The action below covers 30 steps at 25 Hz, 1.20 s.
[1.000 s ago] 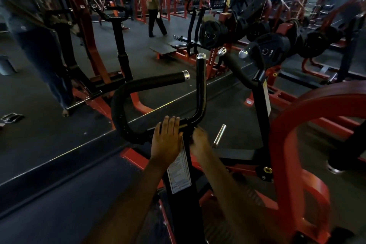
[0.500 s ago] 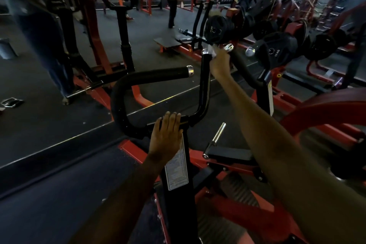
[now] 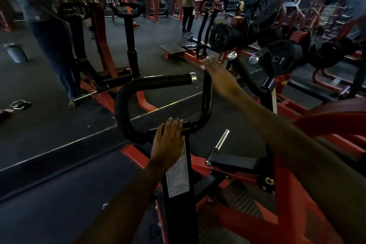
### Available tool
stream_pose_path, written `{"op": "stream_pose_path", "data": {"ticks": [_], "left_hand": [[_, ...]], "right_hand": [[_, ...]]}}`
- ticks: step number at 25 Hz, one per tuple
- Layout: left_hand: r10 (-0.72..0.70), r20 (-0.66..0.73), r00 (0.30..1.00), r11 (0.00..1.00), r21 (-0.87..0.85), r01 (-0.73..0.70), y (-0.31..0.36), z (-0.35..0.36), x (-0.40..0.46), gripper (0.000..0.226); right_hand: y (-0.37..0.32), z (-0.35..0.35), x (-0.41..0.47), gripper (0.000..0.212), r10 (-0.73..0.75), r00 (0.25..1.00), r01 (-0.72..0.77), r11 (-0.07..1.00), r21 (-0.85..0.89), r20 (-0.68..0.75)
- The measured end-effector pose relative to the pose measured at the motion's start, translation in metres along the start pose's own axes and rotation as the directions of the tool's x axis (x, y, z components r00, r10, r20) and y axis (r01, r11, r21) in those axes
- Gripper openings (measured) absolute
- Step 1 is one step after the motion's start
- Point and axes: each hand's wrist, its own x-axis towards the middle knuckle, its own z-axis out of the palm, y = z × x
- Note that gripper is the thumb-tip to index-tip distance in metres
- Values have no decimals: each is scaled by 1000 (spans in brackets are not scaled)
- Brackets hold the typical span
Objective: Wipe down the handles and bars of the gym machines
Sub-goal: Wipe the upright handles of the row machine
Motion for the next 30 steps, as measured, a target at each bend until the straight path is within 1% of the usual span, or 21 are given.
{"op": "stream_pose_path", "data": {"ticks": [1, 3, 6, 7, 9, 10, 11, 13, 14, 16, 18, 20, 21, 23, 24, 25, 26, 27, 28, 29, 30], "left_hand": [[-4, 4, 1000, 1000, -3, 4, 1, 0, 0, 53], [-11, 17, 1000, 1000, -16, 12, 0, 0, 0, 54], [-5, -13, 1000, 1000, -20, 5, 0, 1, 0, 53], [-1, -22, 1000, 1000, -19, 0, 0, 1, 0, 53], [-1, -21, 1000, 1000, -19, 1, 1, 1, 0, 53], [-9, -19, 1000, 1000, -20, 9, 1, 1, 0, 53], [-16, -18, 1000, 1000, -21, 16, 1, 2, 0, 53], [-17, -20, 1000, 1000, -22, 16, 2, 1, 1, 53], [-11, -23, 1000, 1000, -21, 11, 3, 1, 1, 53], [-4, -31, 1000, 1000, -27, 3, 2, 1, -1, 52], [5, -38, 999, 1000, -18, -5, 0, 1, -2, 52], [9, -37, 999, 1000, -8, -10, 0, 1, -1, 52], [7, -32, 999, 1000, -9, -7, 0, 0, -1, 53], [2, -18, 1000, 1000, 1, -2, 1, 0, -1, 53], [-1, -10, 1000, 1000, 5, 1, 0, 0, -1, 54], [-1, -3, 1000, 1000, 1, 1, 0, 0, -1, 53], [2, -1, 1000, 1000, -9, -2, 0, 0, -1, 53], [2, -5, 1000, 1000, -17, -2, 0, 1, -2, 53], [-2, -15, 1000, 1000, -21, 2, 1, 1, -2, 52], [-8, -22, 1000, 1000, -26, 7, 1, 0, -2, 52], [-11, -23, 1000, 999, -36, 10, 2, 0, -1, 52]], "right_hand": [[10, -2, 20, 60, -71, 997, 73, 991, -114, 17], [14, -2, 25, 43, -184, 981, 191, 957, -217, 54], [-5, 23, -10, 33, -267, 924, 344, 895, -284, 275], [-13, 26, -28, 32, -314, 893, 394, 893, -220, 323], [-22, 17, -44, 34, -449, 747, 531, 847, -33, 490], [-15, 12, -38, 34, -495, 748, 560, 828, -22, 442], [-8, -3, -24, 32, -475, 803, 519, 854, -30, 361], [10, -18, 11, 30, -295, 941, 308, 950, -57, 164], [17, -20, 21, 34, -239, 965, 251, 962, -111, 110], [21, -3, 18, 42, -236, 957, 269, 939, -216, 167], [0, 22, -20, 48, -302, 929, 356, 886, -298, 214], [-20, 39, -68, 54, -490, 866, 500, 847, -178, 101], [-23, 38, -84, 55, -493, 866, 494, 869, 6, 82], [-15, 32, -90, 51, -310, 950, 281, 889, 361, 26], [-14, 24, -77, 44, -91, 994, 110, 868, 484, -61], [-10, 17, -57, 34, 208, 966, -61, 758, 649, -152], [-4, 9, -32, 24, 503, 851, -196, 575, 795, -153], [6, 2, -4, 18, 710, 703, -318, 355, 879, -33], [14, -2, 23, 15, 770, 623, -404, 164, 900, 140], [21, 1, 45, 17, 737, 614, -471, 53, 881, 284], [25, 7, 62, 20, 673, 654, -517, 65, 853, 345]]}}
